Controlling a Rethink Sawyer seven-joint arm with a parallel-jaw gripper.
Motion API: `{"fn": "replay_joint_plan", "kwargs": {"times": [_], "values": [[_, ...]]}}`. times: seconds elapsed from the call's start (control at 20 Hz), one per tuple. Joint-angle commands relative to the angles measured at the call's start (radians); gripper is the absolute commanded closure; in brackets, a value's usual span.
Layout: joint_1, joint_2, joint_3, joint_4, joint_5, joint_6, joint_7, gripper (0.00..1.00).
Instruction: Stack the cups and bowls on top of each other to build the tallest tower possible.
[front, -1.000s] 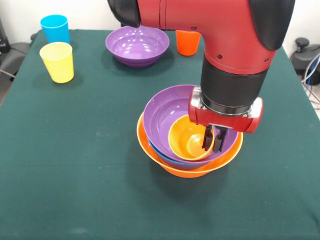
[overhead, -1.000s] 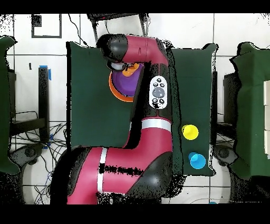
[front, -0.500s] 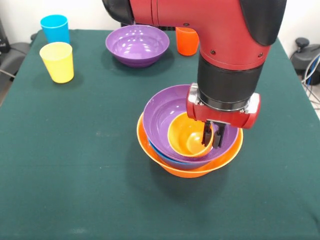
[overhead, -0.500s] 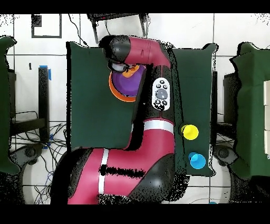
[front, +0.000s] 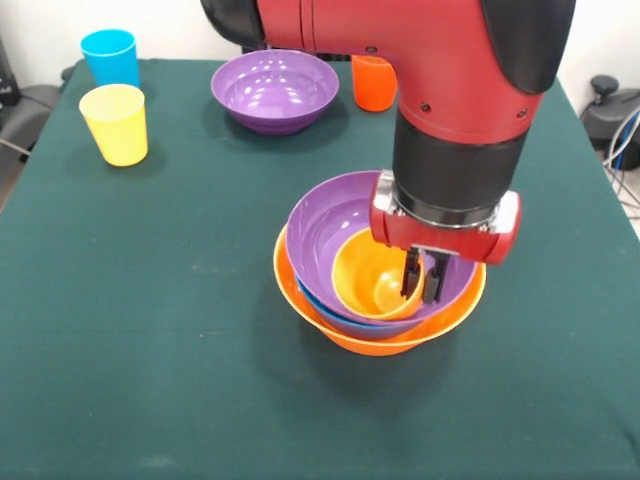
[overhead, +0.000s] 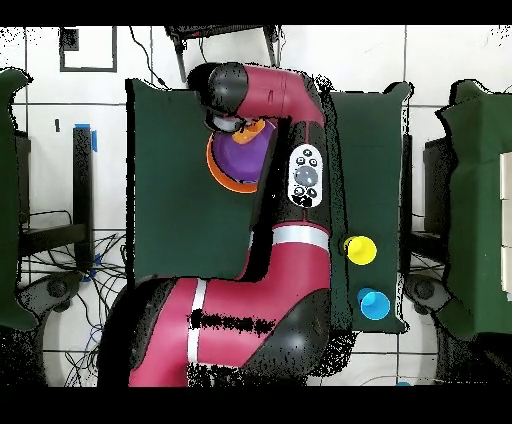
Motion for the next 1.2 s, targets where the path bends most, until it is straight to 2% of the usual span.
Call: {"fn": "replay_joint_plan", "kwargs": {"times": [0.05, 0.2, 0.35, 0.55, 1.2], "values": [[-0.007, 0.145, 0.052, -0.276, -0.046, 0.218, -0.028, 1.00], [-0.012, 0.205, 0.070, -0.385, -0.056, 0.234, -0.071, 1.00], [-0.013, 0.241, 0.095, -0.440, -0.046, 0.253, -0.093, 1.00], [-0.008, 0.264, 0.102, -0.476, -0.025, 0.280, -0.067, 1.00], [0.007, 0.248, 0.072, -0.460, 0.003, 0.291, -0.022, 1.00]]}}
